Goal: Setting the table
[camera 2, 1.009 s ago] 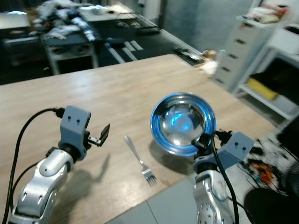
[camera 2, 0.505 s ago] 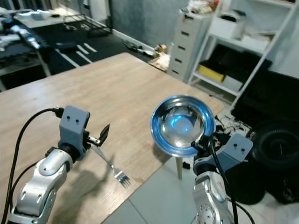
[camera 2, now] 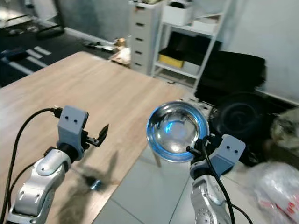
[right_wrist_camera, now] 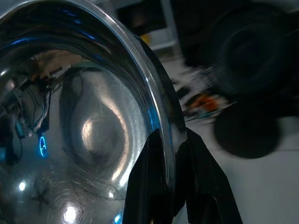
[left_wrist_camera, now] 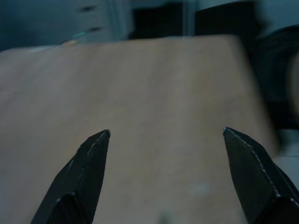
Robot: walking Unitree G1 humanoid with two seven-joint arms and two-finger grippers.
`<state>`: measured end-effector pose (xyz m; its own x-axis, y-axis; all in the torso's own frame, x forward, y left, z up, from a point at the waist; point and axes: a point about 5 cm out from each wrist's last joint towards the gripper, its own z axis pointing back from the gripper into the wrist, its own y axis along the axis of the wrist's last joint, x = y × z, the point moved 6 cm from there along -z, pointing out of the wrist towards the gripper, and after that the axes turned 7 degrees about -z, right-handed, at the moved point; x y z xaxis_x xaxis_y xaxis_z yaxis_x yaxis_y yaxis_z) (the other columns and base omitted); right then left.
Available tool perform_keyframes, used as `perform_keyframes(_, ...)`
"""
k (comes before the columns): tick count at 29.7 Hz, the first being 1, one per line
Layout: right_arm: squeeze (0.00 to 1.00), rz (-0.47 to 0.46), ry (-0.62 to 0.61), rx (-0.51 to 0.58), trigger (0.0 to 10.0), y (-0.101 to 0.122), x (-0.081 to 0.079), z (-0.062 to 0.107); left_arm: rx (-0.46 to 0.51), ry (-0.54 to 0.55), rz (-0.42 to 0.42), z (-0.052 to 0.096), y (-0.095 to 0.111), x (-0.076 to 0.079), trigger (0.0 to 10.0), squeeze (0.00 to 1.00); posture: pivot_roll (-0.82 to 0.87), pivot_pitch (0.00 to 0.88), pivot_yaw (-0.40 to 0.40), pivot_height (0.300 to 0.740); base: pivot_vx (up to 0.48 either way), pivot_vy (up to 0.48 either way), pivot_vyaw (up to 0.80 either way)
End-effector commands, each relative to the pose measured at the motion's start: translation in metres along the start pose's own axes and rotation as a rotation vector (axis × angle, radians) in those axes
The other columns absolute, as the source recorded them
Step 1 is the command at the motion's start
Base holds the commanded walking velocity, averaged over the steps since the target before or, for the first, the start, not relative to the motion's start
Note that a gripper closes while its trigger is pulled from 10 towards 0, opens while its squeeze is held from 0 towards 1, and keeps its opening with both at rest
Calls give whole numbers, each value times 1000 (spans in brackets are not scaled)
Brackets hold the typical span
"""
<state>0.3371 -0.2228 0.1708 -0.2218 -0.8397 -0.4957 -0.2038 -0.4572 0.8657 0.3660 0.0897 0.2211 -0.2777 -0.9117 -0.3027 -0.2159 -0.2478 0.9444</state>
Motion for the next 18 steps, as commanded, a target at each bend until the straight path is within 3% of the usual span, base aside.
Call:
perform_keyframes(1, 0, 9, 5, 11, 10000, 3, 0, 2, -1, 3, 4, 2, -2, -3, 10000, 0, 19, 139, 63, 740, 0, 0, -800)
perform_keyframes(18, 0, 23, 2, 12, 10000, 4, 1, 1, 9, 0, 3, 0, -1, -3, 10000, 0, 16, 142, 64, 740, 0, 0, -800)
